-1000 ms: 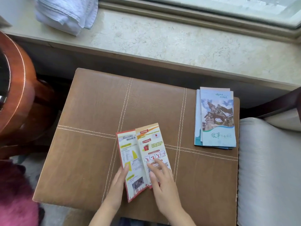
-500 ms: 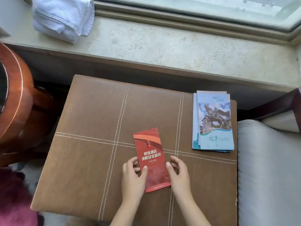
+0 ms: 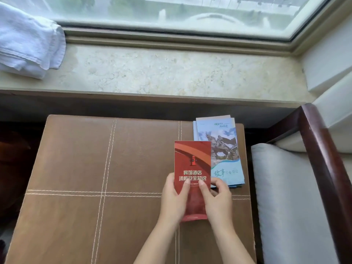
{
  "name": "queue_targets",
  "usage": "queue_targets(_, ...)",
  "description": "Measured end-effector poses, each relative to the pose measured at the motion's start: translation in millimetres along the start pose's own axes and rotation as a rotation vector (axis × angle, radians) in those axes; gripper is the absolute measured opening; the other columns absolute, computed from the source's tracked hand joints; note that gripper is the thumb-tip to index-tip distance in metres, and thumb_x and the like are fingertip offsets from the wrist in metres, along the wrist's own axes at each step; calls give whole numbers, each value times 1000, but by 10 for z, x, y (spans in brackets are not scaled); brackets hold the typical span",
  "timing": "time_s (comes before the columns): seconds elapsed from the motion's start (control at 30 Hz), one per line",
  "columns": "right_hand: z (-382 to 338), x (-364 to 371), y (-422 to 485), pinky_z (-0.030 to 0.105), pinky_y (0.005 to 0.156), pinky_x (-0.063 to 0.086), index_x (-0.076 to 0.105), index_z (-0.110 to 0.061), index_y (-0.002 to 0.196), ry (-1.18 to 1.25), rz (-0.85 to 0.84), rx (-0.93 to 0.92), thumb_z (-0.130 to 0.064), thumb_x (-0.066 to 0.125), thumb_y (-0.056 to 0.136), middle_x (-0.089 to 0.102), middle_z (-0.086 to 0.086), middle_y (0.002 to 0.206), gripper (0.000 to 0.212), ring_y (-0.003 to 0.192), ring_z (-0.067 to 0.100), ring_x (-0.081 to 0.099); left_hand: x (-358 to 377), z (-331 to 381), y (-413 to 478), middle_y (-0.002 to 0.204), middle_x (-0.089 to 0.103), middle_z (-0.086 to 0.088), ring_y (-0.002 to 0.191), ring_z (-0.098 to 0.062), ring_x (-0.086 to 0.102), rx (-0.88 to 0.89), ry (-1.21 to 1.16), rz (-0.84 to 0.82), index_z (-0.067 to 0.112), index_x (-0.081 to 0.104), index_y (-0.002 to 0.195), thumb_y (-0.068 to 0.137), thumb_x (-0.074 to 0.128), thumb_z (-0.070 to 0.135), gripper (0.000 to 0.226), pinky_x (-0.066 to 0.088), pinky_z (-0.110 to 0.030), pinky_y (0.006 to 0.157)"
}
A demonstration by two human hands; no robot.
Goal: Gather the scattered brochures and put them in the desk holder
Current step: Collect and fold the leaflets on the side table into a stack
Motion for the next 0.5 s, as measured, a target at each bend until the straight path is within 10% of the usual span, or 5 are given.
queue_targets(0.27,-133,-370,1062,37,100,39,66,-10,99,-405,291,6,-30,65,87,47,4,138,24,129,22,40,1094,393,582,128,42,-2,123,-23,35,103,790,96,17,46,123,85,53,17,38,37,-36,100)
queue_targets(0.5,-15,-420,1290,34,85,48,47,-25,133,-325,244,-3,-22,76,77,53,5,117,63,110,22,51,1235,258,702,144,25,-3,128,-28,28,-37,593,246,16,29,140,77,65,16,73,39,-42,98)
Point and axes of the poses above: each hand's wrist, its own y-axis towards the middle knuckle, its own x-axis out of the palm, z = x × y, the point moved 1 cm from there along y, towards the middle knuckle
